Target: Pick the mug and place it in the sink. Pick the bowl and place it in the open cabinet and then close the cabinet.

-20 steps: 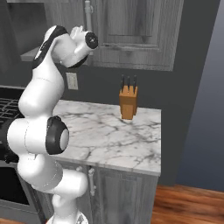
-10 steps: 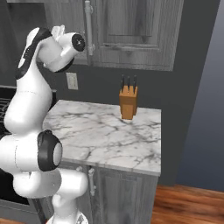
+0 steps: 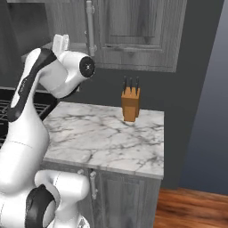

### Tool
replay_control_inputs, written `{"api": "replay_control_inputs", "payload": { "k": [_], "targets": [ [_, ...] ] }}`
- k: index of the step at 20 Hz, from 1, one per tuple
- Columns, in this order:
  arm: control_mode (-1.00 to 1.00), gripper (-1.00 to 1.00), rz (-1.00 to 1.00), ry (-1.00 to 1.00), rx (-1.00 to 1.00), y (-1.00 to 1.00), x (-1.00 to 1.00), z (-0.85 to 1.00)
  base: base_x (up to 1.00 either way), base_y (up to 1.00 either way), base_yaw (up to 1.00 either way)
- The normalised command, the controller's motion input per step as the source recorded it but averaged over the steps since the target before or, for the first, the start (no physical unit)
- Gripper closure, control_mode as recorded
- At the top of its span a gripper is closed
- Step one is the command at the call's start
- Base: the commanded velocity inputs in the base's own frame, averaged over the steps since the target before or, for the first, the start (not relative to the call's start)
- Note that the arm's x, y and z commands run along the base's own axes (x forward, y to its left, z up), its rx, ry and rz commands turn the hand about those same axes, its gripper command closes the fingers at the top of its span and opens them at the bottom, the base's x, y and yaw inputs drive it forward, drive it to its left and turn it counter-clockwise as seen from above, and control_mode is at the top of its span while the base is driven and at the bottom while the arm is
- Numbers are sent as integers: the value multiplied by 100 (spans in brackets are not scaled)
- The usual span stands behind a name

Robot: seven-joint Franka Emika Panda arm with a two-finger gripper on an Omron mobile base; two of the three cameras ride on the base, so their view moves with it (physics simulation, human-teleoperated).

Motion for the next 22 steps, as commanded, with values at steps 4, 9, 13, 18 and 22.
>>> {"api": "replay_control_inputs", "payload": {
  "k": [4,9,13,18,22],
  "targets": [
    [-100,-100,0,0,-1,19,-98,4,0,0,0],
    [-100,-100,0,0,-16,59,-94,5,0,0,0],
    [-100,-100,0,-10,-17,40,-100,9,0,0,0],
    [-100,-100,0,-15,-20,46,-100,6,0,0,0],
    [-100,-100,0,-16,-24,52,-99,3,0,0,0]
  ]
}}
